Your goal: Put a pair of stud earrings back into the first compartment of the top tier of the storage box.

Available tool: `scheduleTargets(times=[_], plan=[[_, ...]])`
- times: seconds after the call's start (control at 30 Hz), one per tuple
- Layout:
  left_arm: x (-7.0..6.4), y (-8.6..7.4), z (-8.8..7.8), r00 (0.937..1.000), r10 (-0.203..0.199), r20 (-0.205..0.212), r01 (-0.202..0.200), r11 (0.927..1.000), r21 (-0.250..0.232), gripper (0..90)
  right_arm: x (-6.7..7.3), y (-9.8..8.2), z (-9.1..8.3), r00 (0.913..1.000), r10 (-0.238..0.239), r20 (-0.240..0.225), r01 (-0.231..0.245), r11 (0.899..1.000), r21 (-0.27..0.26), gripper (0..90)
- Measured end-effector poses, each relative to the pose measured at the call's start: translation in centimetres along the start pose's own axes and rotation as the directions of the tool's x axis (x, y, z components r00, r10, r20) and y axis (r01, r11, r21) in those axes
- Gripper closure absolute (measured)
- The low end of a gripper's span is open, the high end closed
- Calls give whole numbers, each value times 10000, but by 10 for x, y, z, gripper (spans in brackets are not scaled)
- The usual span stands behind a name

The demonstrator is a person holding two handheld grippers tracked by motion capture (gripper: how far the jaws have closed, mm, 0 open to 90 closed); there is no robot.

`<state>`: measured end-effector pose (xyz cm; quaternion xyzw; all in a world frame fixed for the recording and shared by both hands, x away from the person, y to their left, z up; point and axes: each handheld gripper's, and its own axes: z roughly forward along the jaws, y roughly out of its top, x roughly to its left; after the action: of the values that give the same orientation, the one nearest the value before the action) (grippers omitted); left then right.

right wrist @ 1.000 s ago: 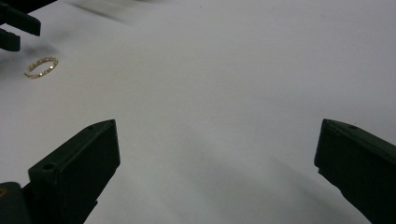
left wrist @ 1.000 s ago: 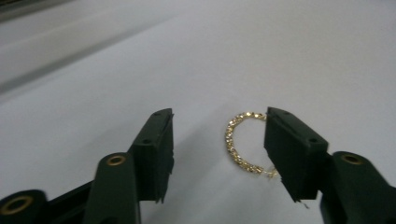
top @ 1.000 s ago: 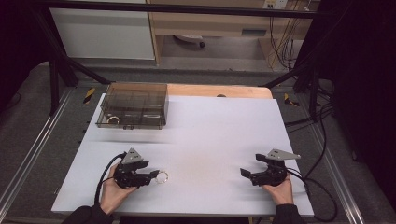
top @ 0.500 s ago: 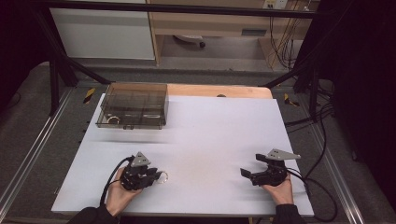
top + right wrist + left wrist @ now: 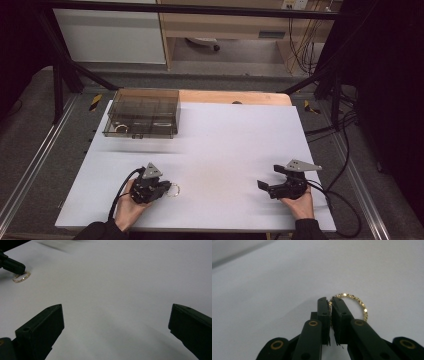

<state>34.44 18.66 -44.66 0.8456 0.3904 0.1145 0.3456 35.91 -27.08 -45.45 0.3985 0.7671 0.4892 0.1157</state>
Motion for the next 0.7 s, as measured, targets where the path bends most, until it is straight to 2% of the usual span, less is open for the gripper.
scheduleTargets(times=[0.17,0.4,0.7], plan=[[-1,0,0,10000,-37,-71,37,10000,18,852,0,0,0,10000,-13,2,13,10000,-9,7],[0,1,-1,10000,-66,74,66,10000,-23,858,0,0,-1,10000,-20,2,20,10000,-29,7],[4,3,-11,9998,-148,127,150,9996,-231,859,0,0,0,10000,-18,-6,18,10000,-23,6]])
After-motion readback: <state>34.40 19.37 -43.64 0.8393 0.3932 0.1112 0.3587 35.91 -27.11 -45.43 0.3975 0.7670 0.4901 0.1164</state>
